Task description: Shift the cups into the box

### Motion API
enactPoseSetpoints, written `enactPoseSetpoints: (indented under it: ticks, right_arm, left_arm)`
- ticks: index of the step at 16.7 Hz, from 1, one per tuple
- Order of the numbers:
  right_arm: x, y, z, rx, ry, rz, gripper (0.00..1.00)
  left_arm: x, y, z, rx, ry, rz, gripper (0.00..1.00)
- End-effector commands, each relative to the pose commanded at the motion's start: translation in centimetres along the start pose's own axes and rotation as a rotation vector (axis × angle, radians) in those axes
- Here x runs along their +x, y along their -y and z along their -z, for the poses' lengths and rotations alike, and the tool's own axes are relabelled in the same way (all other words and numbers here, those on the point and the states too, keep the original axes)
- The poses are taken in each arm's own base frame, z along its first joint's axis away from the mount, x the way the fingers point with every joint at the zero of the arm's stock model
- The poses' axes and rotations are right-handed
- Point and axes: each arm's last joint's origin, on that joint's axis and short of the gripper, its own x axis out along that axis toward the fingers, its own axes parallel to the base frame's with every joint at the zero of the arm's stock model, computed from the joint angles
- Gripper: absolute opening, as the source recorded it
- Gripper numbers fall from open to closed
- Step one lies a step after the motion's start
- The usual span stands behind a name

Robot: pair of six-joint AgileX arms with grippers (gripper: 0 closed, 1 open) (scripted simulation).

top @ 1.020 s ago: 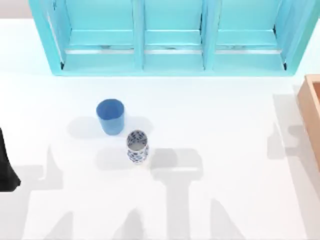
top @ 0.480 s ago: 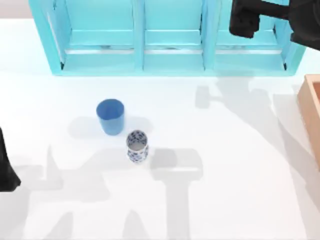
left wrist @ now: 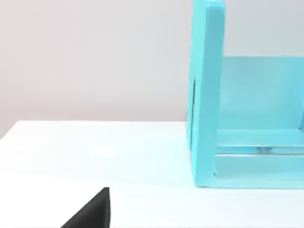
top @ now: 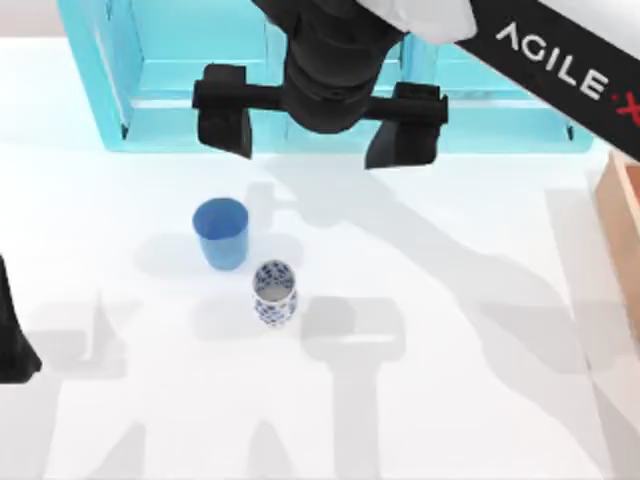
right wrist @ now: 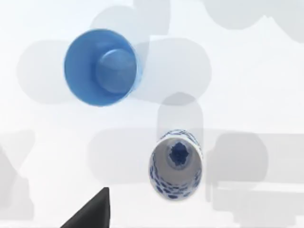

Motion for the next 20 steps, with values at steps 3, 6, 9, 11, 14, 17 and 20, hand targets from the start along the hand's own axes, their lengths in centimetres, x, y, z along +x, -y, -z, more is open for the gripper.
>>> enactPoseSetpoints:
  ticks: [3,6,9,11,14,17,20]
  right_arm:
    - [3.6,-3.7,1.9,-0.013,-0.071,0.068,1.00]
    - [5.8,-5.7,3.5,-0.023,-0.108,0.114,1.00]
    - [6.5,-6.2,4.1,-0.026,-0.118,0.127,1.00]
    - [6.5,-6.2,4.1,-0.026,-0.118,0.127,1.00]
    - [6.7,-6.1,3.9,-0.023,-0.120,0.129,1.00]
    - [8.2,-6.1,3.9,-0.026,-0.116,0.125,1.00]
    - [11.7,-5.8,4.3,-0.026,-0.118,0.127,1.00]
  left_arm:
    - [0.0,0.0,0.0,0.000,0.000,0.000,1.00]
    - [0.0,0.0,0.0,0.000,0.000,0.000,1.00]
    - [0.0,0.0,0.0,0.000,0.000,0.000,1.00]
    - [0.0,0.0,0.0,0.000,0.000,0.000,1.00]
    - [0.0,0.0,0.0,0.000,0.000,0.000,1.00]
    - [0.0,0.0,0.0,0.000,0.000,0.000,1.00]
    - [0.0,0.0,0.0,0.000,0.000,0.000,1.00]
